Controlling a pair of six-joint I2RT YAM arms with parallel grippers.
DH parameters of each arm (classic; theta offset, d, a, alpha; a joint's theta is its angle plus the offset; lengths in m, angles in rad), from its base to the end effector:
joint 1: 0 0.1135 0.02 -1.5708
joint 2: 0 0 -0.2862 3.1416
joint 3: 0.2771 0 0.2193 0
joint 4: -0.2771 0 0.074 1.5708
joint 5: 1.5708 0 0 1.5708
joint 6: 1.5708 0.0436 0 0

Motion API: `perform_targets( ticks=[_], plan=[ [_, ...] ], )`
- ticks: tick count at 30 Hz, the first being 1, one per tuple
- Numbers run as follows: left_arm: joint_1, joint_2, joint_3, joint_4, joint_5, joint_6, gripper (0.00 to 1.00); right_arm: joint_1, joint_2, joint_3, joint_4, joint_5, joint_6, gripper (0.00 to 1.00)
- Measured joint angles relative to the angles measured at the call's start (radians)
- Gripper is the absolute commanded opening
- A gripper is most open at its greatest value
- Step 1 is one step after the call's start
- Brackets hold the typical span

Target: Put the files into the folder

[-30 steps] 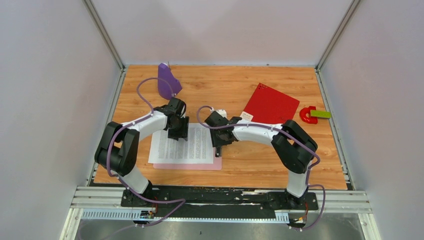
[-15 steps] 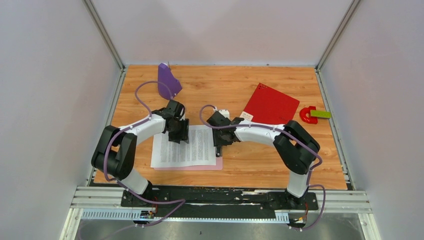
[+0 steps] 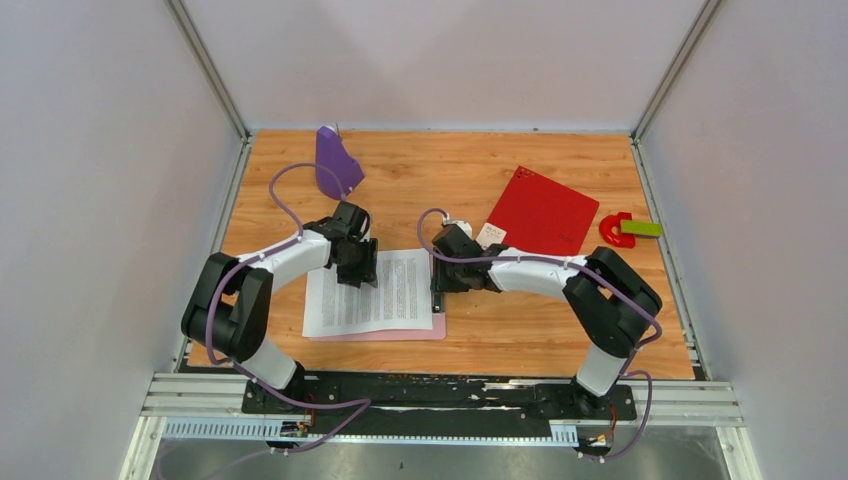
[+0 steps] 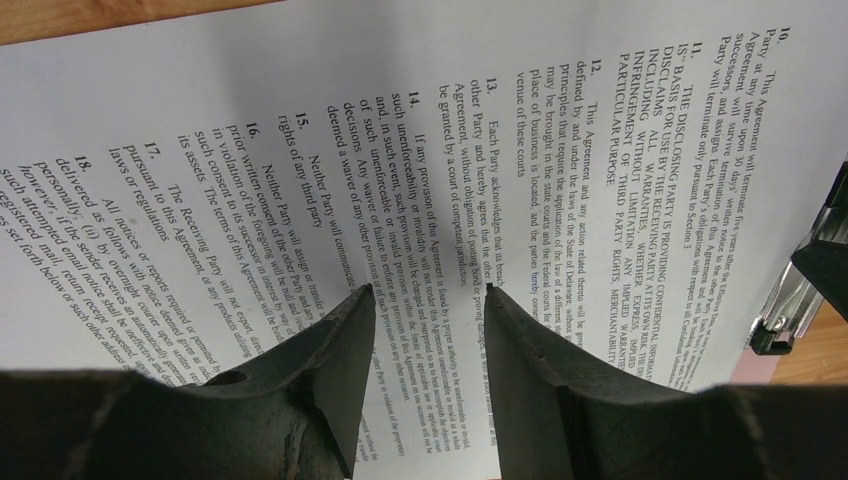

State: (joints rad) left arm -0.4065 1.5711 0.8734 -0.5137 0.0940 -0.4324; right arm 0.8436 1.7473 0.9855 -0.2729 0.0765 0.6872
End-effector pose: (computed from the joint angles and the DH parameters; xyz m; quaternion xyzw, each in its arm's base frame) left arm 0.2386 -0.1072 0.2003 -0.0043 0.9828 -0.1149 0.1442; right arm 0.2181 0.2400 0.1921 -0.0652 0.9614 0.1568 0.2164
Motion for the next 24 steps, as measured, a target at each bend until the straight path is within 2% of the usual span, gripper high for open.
perform_targets(
  ticks=[11,18,24],
  plan=[
    [-0.004,-0.001,-0.001,-0.009,-0.048,0.009,0.53,-0.048,-0.02,-0.085,0.142,-0.085,0.015,0.0],
    [-0.005,-0.004,-0.002,-0.009,-0.05,0.011,0.53,-0.039,-0.017,-0.057,0.106,-0.063,0.003,0.24],
    [-0.004,-0.014,-0.013,0.002,-0.043,0.008,0.53,-0.005,-0.015,0.015,-0.065,0.0,-0.024,0.39]
  ],
)
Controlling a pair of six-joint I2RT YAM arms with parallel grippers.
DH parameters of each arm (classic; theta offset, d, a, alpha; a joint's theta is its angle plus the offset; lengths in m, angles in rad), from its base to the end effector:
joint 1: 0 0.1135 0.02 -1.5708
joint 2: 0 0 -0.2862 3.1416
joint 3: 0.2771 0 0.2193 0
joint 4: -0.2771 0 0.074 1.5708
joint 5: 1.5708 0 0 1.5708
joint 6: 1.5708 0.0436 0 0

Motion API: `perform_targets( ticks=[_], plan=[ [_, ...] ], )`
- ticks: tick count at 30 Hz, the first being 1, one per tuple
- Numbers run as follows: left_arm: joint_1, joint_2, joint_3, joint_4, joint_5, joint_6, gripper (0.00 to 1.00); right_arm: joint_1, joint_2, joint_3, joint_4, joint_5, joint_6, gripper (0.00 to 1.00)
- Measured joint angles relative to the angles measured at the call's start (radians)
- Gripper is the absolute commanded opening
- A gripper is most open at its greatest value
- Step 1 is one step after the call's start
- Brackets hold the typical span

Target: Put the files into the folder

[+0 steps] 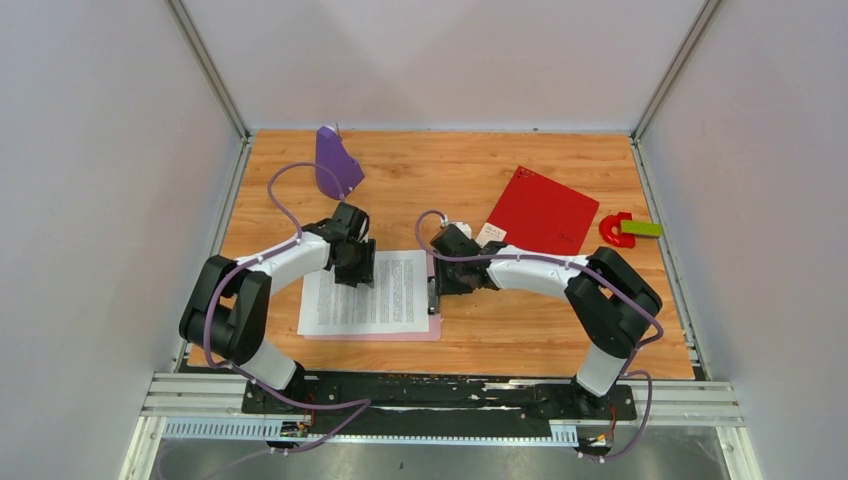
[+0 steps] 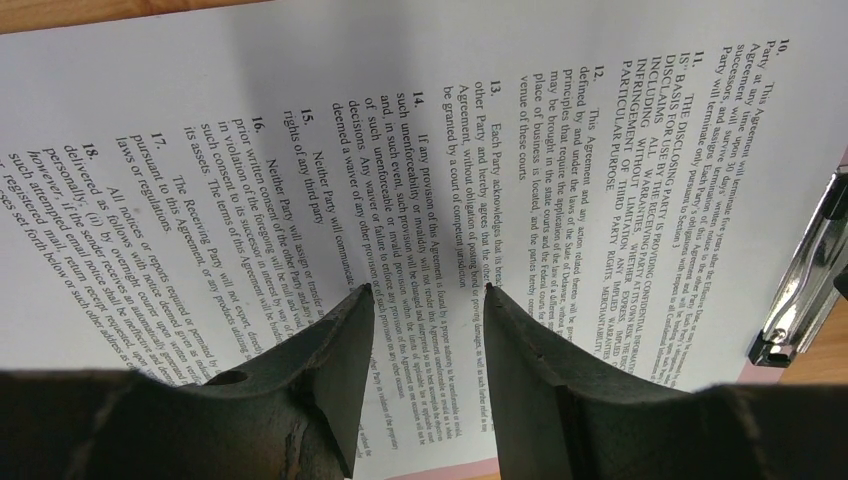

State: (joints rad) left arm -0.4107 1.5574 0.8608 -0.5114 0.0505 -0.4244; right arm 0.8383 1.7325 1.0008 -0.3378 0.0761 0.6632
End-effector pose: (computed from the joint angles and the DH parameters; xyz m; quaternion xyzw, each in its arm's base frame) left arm 0.2358 -0.1051 0.2005 -0.0022 0.9833 -0.0958 0.1548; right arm 0.2162 0.2354 0.1967 -0.0752 0.9652 0.1421 0.2064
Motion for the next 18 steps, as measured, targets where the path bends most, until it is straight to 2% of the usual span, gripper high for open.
perform_targets(
  ticks=[6,18],
  plan=[
    [0.0,-0.008,-0.01,0.011,0.009,-0.001,0.53,0.027,0.002,0.063,-0.109,0.034,-0.003,0.43],
    [0.0,-0.03,-0.034,0.037,0.027,-0.008,0.53,0.09,0.09,0.173,-0.201,0.103,0.014,0.5]
  ],
)
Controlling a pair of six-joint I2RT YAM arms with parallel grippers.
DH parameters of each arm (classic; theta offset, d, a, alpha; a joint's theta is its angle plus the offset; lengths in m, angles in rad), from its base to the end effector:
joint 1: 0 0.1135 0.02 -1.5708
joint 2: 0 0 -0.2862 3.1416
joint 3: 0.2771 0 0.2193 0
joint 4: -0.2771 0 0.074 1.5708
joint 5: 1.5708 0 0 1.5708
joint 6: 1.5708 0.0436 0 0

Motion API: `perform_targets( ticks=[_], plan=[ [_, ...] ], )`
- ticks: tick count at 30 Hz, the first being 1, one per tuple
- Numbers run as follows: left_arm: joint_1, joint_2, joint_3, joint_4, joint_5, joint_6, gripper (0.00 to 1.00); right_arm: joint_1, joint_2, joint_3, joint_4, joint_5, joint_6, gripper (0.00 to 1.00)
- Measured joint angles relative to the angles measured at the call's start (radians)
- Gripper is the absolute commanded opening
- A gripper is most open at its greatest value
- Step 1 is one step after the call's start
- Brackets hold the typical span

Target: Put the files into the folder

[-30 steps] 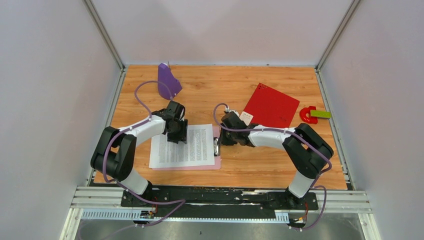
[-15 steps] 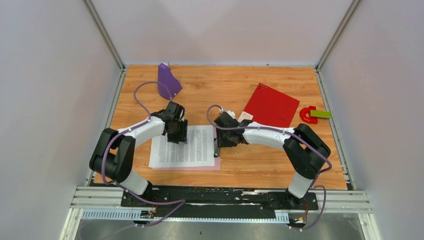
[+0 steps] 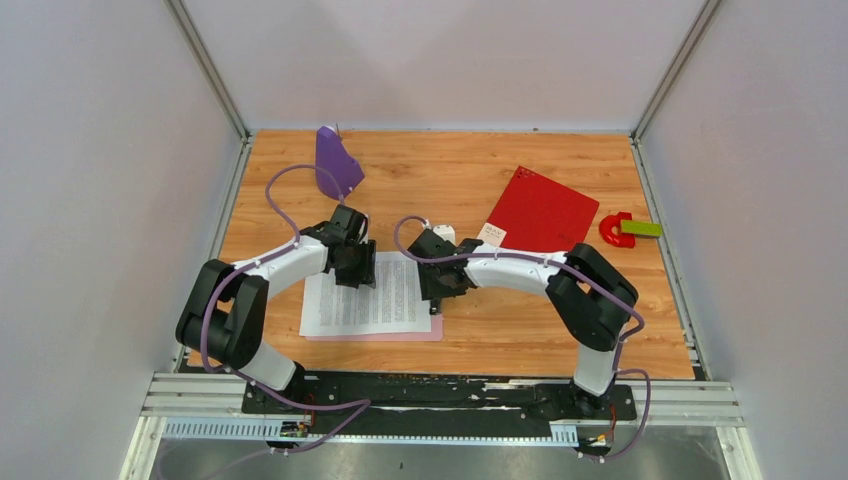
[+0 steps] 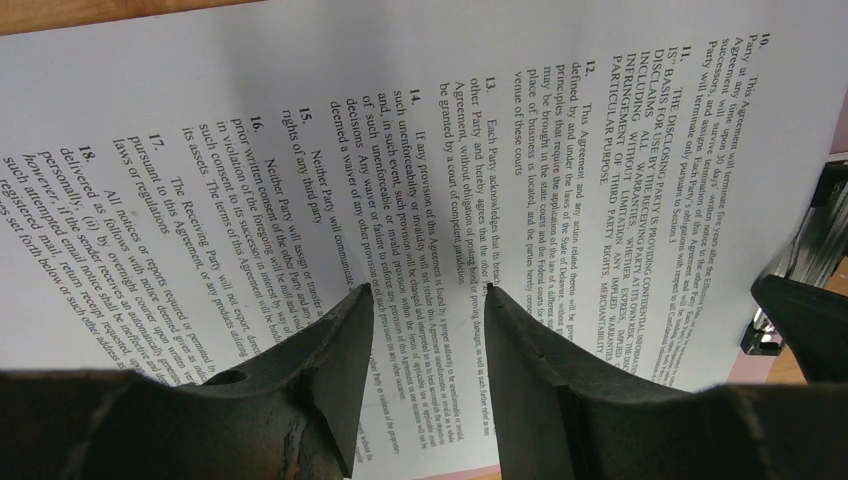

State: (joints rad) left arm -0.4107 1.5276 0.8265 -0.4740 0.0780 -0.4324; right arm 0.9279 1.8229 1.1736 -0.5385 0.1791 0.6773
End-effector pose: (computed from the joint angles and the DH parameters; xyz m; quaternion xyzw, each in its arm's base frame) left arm 0.2304 -0.1040 0.2008 -0.0030 0.9798 -0.1153 0.1636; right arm 0.2097 0.2670 0.2025 -0.1053 0.9722 0.0753 0.1949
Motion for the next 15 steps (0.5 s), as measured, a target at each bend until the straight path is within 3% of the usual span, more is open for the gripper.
perform_targets(
  ticks=[6,15],
  plan=[
    [0.0,0.0,-0.001,0.001,0.002,-0.006,0.53,0.006,0.034,0.027,-0.027,0.032,0.006,0.47],
    [-0.001,0.0,-0.001,0.0,0.004,-0.011,0.53,0.009,0.052,0.046,-0.044,0.054,0.018,0.18]
  ],
)
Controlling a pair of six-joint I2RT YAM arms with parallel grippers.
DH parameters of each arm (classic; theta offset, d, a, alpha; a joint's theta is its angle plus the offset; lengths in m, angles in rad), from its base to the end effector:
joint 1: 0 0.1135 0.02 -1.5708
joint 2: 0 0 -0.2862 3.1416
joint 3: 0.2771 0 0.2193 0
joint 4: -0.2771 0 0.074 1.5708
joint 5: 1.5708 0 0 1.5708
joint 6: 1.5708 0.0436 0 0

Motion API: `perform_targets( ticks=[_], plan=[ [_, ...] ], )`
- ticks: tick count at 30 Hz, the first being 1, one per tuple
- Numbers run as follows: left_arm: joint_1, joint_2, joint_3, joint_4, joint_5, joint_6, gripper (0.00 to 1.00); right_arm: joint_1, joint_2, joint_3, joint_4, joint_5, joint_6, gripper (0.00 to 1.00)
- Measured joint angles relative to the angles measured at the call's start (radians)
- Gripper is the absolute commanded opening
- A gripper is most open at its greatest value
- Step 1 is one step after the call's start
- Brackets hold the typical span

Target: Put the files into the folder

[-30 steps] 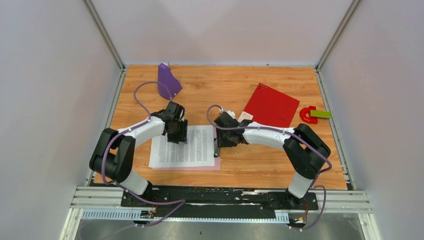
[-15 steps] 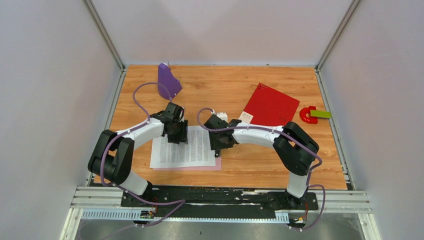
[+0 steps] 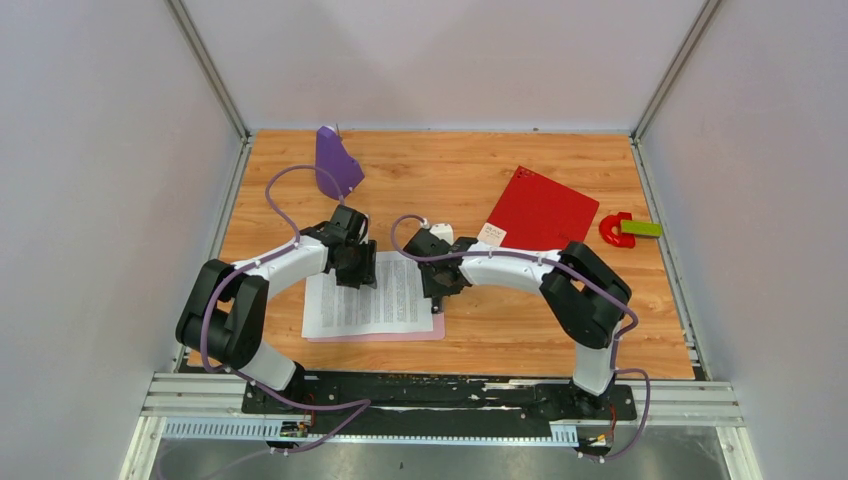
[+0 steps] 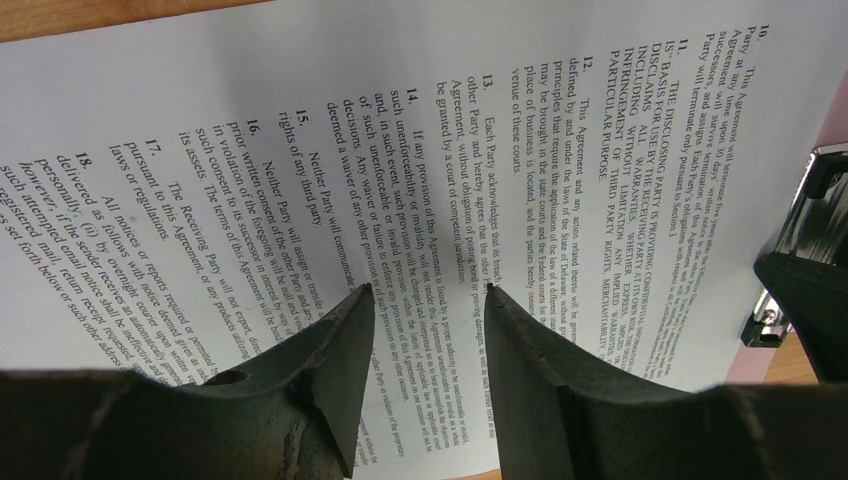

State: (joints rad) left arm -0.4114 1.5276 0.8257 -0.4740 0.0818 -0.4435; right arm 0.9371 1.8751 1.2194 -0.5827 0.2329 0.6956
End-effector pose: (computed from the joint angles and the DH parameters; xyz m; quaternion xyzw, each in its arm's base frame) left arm 0.2301 -0.1043 0.2006 -0.0077 0.9798 -0.1177 0.1617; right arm 0.2139 0.2741 0.1954 -0.0989 0.9747 0.0412 0.1960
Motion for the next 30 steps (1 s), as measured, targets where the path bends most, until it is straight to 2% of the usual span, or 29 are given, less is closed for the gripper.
perform_targets(
  ticks=[3,7,17,30],
  plan=[
    [0.0,0.0,0.0,0.0,-0.001,0.0,0.53,0.001,-0.002,-0.006,0.007,0.0,0.002,0.08],
    [0.0,0.0,0.0,0.0,-0.001,0.001,0.53,-0.003,-0.03,-0.055,0.063,-0.003,0.002,0.0],
    [-0.001,0.002,-0.001,0.002,-0.009,0.002,0.53,-0.056,-0.126,-0.221,0.271,-0.098,0.015,0.0],
    [-0.001,0.002,-0.002,0.004,-0.021,0.004,0.53,-0.114,-0.157,-0.304,0.418,-0.19,0.018,0.0]
  ],
)
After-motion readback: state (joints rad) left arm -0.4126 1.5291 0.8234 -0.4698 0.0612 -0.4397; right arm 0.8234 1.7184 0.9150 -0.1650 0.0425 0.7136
